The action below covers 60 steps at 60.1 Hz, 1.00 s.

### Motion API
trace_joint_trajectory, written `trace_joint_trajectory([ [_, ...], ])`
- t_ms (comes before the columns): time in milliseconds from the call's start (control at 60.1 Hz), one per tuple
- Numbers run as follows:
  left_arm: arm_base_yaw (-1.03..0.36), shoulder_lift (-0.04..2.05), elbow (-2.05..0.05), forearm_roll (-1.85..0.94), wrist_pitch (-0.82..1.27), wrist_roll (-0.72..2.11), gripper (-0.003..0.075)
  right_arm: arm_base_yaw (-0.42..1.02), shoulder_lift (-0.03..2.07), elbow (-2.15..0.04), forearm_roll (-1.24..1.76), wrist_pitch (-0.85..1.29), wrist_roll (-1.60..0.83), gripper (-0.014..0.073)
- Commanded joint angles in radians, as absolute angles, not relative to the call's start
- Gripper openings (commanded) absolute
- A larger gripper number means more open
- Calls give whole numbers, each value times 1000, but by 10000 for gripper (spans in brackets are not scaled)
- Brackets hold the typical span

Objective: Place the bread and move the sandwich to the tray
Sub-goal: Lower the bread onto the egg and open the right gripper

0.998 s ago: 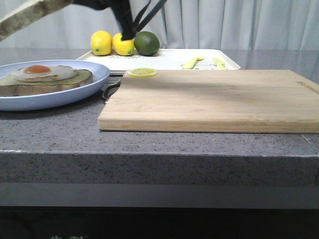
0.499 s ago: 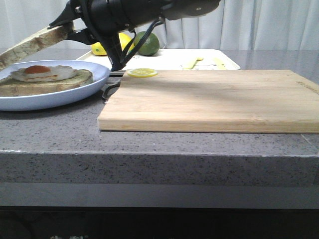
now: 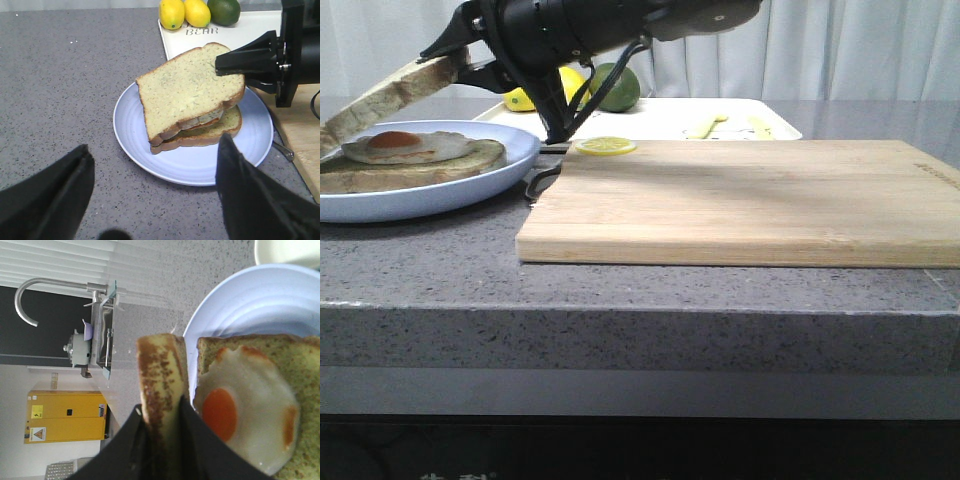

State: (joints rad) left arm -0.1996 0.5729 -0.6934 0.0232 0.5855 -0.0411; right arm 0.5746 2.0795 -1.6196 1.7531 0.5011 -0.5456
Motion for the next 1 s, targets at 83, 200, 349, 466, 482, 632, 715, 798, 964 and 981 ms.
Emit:
trace_joint_trajectory([
  [83, -209, 578, -727, 24, 510, -40, 503, 567, 2001, -1659, 1771, 534, -561, 277],
  [200, -209, 578, -727, 24, 512, -40, 503, 563, 1990, -1659, 1768, 532, -579, 364],
  [349, -209, 578, -727, 24, 514, -40, 503, 539, 1978, -1658, 1740, 546, -579, 399],
  [466, -209, 578, -727, 24, 514, -40, 503, 524, 1965, -1643, 1683, 578, -579, 399],
  [482, -209, 578, -727, 24, 514, -40, 503, 522, 1963, -1643, 1675, 584, -579, 399],
  [632, -209, 578, -727, 24, 514, -40, 503, 506, 1941, -1635, 1558, 636, -578, 399],
  [715, -209, 578, -727, 24, 514, -40, 503, 502, 1917, -1635, 1479, 657, -578, 399],
  [798, -209, 578, -727, 24, 514, -40, 503, 500, 1873, -1635, 1372, 670, -578, 398],
  [964, -209, 578, -727, 24, 514, -40, 503, 500, 1753, -1635, 1124, 703, -556, 391],
  [981, -209, 578, -727, 24, 514, -40, 503, 500, 1742, -1635, 1100, 708, -548, 391],
])
